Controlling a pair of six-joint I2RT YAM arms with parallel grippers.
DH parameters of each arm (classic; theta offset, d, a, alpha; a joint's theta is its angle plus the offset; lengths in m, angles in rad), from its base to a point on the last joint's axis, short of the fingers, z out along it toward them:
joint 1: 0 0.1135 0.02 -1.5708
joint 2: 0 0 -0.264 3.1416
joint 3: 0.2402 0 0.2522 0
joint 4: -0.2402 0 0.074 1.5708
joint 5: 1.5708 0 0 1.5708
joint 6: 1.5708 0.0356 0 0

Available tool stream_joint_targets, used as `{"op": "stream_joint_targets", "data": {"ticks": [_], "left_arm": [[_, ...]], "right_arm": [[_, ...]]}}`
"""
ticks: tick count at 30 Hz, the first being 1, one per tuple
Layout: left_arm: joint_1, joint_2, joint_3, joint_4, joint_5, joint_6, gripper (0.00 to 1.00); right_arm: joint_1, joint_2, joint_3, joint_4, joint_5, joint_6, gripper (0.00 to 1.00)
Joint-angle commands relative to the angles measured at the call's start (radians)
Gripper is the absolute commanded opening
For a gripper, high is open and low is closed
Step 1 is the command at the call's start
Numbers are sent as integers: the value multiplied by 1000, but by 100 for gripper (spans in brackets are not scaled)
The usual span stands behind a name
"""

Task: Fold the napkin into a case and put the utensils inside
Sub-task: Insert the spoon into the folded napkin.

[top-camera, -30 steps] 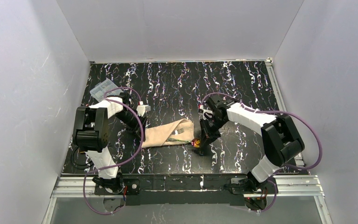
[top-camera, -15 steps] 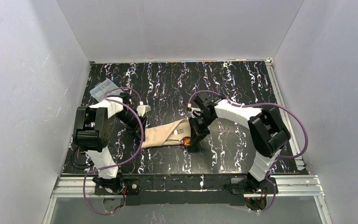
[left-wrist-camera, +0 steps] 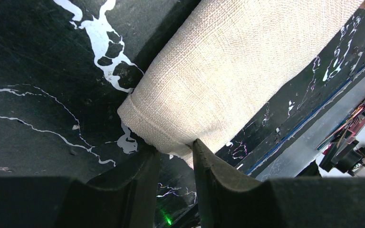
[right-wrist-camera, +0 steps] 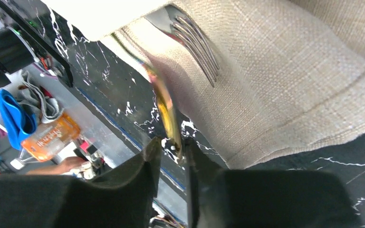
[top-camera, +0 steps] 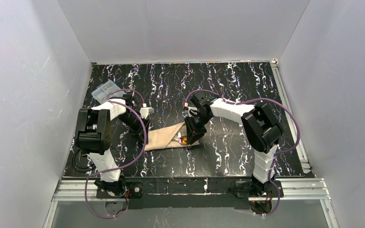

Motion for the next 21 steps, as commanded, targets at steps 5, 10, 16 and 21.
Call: {"op": "stream_joint_targets", "data": {"ticks": [5,10,16,21], "left_arm": [[-10,7,11,-37,-15,29,33],[-10,-48,38,-113,-28,47,44],[13,-107,170,-336,-118,124,59],[46,-206,299,-414,-221,168,72]], "right_arm": [[6,-49,97,-30,96,-22,98],[5,-127,99,-96,163,-33,99],[-16,-274,98,-216,308,-77,99],[-88,-373,76,-111,555,-69,99]]}}
